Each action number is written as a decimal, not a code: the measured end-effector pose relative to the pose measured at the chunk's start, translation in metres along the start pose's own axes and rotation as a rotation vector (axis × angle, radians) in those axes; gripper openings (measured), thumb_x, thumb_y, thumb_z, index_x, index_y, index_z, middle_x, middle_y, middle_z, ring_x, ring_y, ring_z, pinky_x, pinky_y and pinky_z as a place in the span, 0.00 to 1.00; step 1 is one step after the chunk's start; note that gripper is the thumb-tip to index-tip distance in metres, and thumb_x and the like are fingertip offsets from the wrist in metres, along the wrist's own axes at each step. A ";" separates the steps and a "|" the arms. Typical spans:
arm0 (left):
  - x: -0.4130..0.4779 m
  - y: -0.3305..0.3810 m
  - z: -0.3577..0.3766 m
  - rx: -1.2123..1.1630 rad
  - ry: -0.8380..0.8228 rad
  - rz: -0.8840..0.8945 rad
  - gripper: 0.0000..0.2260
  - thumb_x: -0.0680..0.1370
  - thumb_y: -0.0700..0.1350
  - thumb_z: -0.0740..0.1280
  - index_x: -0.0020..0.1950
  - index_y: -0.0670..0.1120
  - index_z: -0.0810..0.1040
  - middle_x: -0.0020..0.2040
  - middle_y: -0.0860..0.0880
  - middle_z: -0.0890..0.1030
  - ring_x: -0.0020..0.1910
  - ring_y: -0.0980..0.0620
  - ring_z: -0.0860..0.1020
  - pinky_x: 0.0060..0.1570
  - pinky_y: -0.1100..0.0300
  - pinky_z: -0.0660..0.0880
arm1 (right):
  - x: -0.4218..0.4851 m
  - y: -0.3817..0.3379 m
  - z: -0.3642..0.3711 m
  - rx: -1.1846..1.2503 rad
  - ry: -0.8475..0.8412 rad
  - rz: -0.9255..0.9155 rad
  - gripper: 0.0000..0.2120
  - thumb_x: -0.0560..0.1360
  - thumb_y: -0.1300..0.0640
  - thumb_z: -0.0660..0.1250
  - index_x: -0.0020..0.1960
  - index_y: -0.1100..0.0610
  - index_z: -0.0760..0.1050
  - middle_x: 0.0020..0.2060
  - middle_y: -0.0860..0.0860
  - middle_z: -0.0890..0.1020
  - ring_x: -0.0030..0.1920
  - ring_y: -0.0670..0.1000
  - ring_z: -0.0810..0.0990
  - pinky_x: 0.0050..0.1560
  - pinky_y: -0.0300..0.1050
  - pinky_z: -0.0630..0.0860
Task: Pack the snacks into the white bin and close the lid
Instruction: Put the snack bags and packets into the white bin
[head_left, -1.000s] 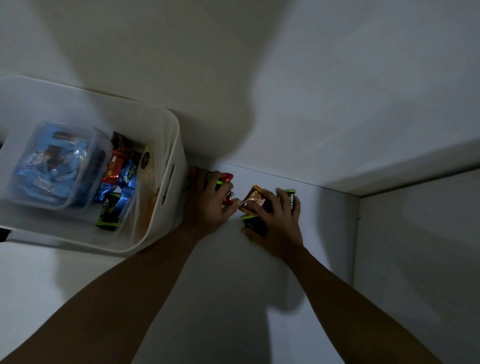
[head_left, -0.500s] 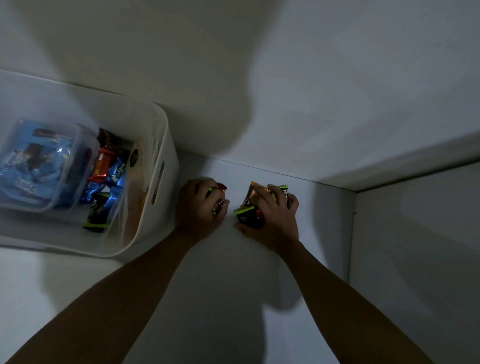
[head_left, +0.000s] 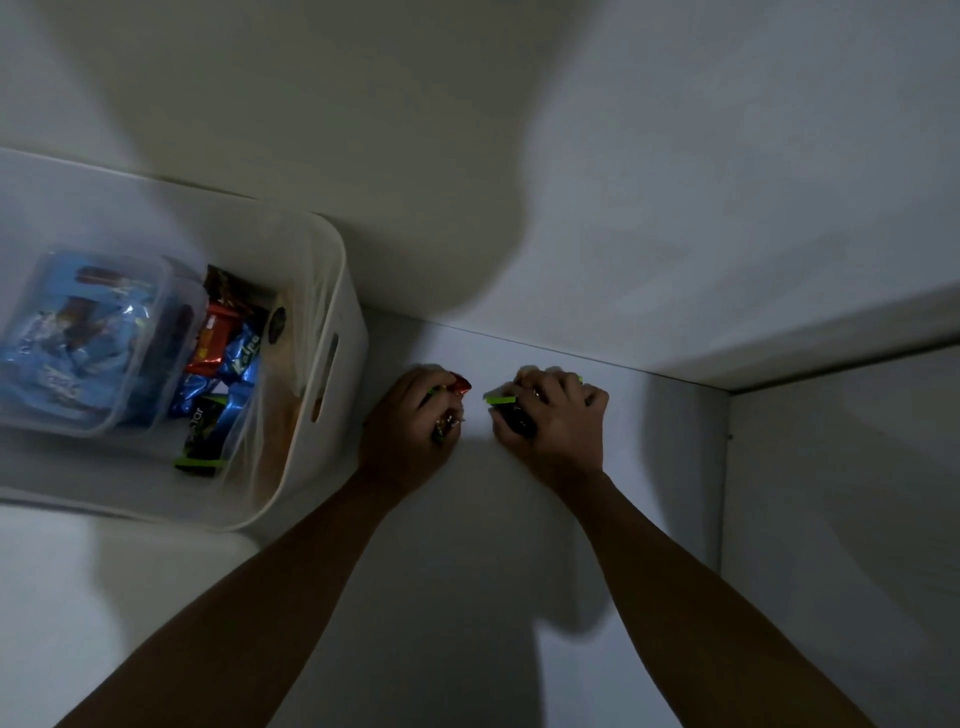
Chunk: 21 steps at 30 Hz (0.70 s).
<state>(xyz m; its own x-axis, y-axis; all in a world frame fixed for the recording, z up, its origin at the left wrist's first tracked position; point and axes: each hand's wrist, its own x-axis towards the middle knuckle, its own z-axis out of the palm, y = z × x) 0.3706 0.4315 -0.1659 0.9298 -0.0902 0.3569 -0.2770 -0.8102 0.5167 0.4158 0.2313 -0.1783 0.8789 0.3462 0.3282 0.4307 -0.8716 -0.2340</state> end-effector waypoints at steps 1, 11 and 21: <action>-0.001 -0.001 0.001 0.002 -0.007 -0.010 0.03 0.74 0.36 0.70 0.45 0.40 0.82 0.53 0.43 0.81 0.56 0.43 0.77 0.58 0.55 0.74 | 0.000 0.000 0.001 0.010 0.009 0.008 0.10 0.70 0.41 0.71 0.47 0.45 0.83 0.50 0.43 0.82 0.51 0.51 0.78 0.47 0.50 0.64; 0.004 -0.009 0.010 -0.039 0.022 -0.125 0.06 0.71 0.34 0.71 0.47 0.38 0.81 0.50 0.40 0.81 0.53 0.42 0.77 0.56 0.56 0.74 | -0.002 0.007 0.004 0.128 0.070 -0.050 0.09 0.69 0.45 0.74 0.44 0.49 0.83 0.52 0.45 0.83 0.47 0.51 0.78 0.44 0.50 0.67; 0.000 0.013 -0.011 -0.127 -0.009 -0.183 0.06 0.71 0.36 0.70 0.47 0.42 0.81 0.53 0.47 0.81 0.54 0.45 0.78 0.52 0.53 0.76 | -0.004 0.001 -0.012 0.177 -0.072 0.082 0.07 0.68 0.45 0.74 0.40 0.48 0.80 0.47 0.39 0.83 0.45 0.48 0.76 0.43 0.49 0.67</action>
<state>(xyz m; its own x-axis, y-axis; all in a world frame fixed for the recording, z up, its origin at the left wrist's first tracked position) 0.3643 0.4269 -0.1506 0.9694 0.0461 0.2413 -0.1309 -0.7343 0.6661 0.4103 0.2245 -0.1690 0.9221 0.3062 0.2367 0.3810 -0.8256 -0.4163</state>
